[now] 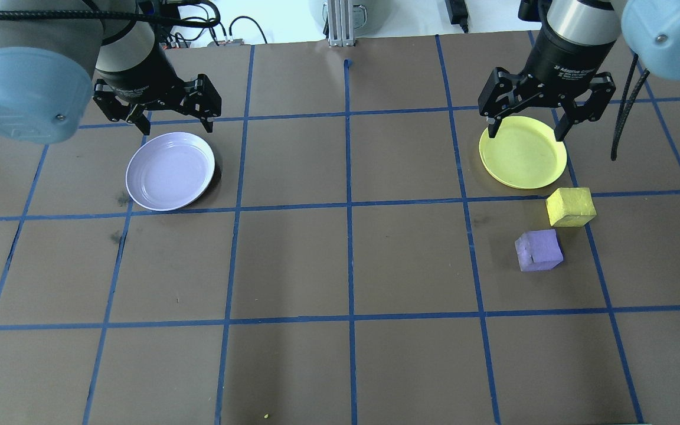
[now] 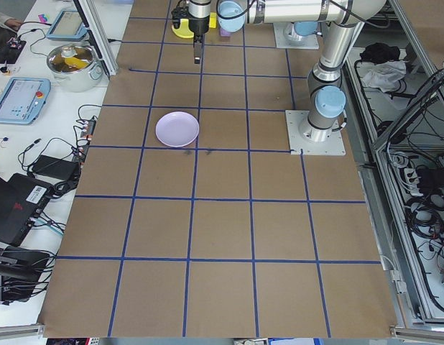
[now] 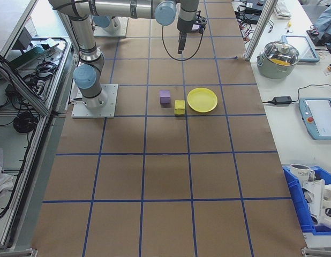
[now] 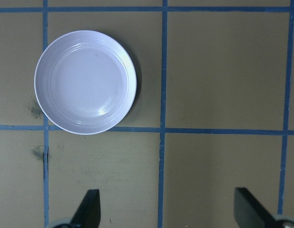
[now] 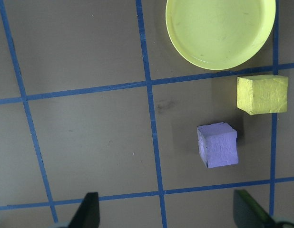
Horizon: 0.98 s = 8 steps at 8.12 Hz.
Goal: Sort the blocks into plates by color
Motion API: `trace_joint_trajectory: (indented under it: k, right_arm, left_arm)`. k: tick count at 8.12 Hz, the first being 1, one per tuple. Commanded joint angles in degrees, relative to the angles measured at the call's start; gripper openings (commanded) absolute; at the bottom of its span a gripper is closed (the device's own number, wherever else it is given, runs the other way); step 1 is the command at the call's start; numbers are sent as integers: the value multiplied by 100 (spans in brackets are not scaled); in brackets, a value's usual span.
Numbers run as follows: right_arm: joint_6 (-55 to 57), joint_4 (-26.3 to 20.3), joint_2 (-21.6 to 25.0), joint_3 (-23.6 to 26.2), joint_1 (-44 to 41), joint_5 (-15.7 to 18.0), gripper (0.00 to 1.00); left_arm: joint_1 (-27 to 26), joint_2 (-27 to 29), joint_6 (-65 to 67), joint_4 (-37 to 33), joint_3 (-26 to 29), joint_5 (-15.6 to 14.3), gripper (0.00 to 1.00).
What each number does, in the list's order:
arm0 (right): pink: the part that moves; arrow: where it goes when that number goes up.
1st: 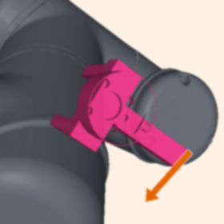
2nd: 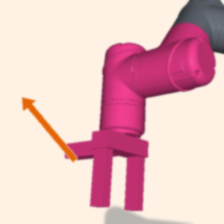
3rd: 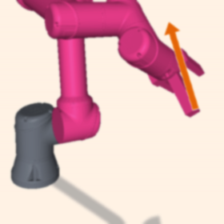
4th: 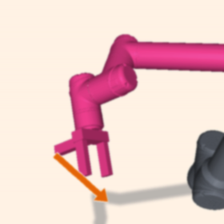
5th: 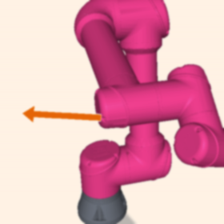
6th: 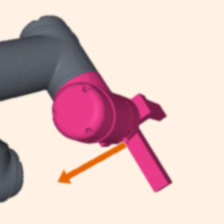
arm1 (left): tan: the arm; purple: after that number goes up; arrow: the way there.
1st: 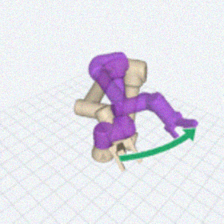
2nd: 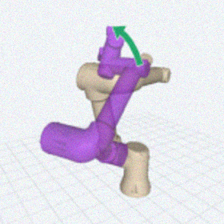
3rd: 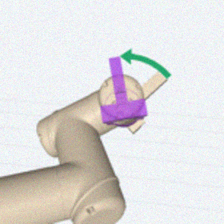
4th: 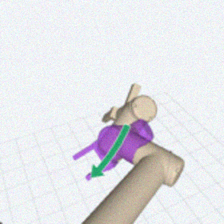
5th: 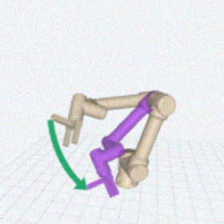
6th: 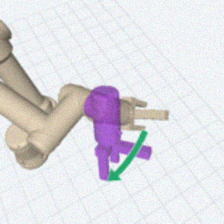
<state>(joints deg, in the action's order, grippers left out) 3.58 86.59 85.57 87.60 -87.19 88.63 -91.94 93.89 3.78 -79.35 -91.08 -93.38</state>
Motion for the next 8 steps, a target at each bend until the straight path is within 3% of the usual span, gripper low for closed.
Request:
trace_joint_trajectory:
  k: [1, 3, 4, 8]
  right_arm:
    - [-7, -11, 12, 20, 0, 32, 100]
    - [-50, -2, -49, 20, 79, 6, 100]
    - [-225, 233, -76, 20, 210, -12, 100]
    - [-867, 1691, -1242, -32, 1018, -55, 100]
  left_arm:
    - [0, -28, 0, 7, -67, -13, 100]
    - [0, -28, -9, 8, -67, -22, 100]
    - [9, -28, -9, 8, -67, -31, 100]
    - [0, -29, 0, -1, -76, -22, 100]
